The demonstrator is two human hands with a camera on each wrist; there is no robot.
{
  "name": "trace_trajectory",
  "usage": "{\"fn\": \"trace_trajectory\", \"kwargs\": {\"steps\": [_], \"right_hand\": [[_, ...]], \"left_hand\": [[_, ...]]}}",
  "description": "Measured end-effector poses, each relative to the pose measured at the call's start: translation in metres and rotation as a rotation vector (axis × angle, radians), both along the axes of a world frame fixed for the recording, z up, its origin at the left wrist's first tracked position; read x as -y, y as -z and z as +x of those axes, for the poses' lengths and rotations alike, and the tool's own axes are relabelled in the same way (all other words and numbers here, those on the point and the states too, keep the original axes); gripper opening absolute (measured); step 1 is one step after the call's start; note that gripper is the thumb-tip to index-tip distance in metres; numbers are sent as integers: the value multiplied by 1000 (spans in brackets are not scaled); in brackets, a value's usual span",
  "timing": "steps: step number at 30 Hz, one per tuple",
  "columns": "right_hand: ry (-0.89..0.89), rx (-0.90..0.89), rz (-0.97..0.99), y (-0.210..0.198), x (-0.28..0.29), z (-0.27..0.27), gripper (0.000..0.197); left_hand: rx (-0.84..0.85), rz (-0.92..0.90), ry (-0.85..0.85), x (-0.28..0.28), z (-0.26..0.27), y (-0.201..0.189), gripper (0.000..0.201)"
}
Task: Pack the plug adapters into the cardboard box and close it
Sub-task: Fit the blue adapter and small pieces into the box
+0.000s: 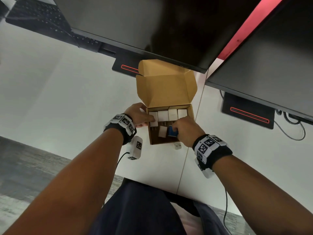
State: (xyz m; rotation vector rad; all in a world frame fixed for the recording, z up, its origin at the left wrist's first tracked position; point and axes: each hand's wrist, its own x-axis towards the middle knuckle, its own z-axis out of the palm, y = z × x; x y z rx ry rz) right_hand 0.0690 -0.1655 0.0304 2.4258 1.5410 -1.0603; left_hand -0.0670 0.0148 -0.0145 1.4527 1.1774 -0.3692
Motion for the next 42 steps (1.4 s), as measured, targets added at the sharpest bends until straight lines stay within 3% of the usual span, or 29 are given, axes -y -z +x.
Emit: {"fn": "trace_trajectory", "kwargs": {"steps": [4, 7, 12, 19, 25, 28, 33, 37, 42], "right_hand": [[10, 100, 87, -2, 7, -4, 12], [93, 55, 244, -15, 18, -8, 11], [105, 94, 88, -17, 47, -30, 21], [179, 227, 61, 5, 60, -57, 45], [250, 94, 173, 21, 77, -54, 37], [244, 14, 257, 5, 89, -53, 41], [280, -175, 547, -23, 73, -38, 29], [289, -249, 408, -16, 29, -27, 27], [155, -319, 268, -1, -7, -36, 17]], "left_hand": [[11, -26, 1, -1, -1, 2, 52], [7, -18, 0, -2, -1, 3, 51], [5, -11, -3, -3, -1, 4, 50], [2, -10, -13, -1, 0, 0, 50], [1, 13, -29, 2, -1, -3, 51], [-5, 20, -49, 3, 0, -2, 50], [-22, 19, -68, 5, 0, 0, 41], [-3, 20, -108, 9, -2, 0, 39], [1, 33, -120, 10, -2, 0, 36]]}}
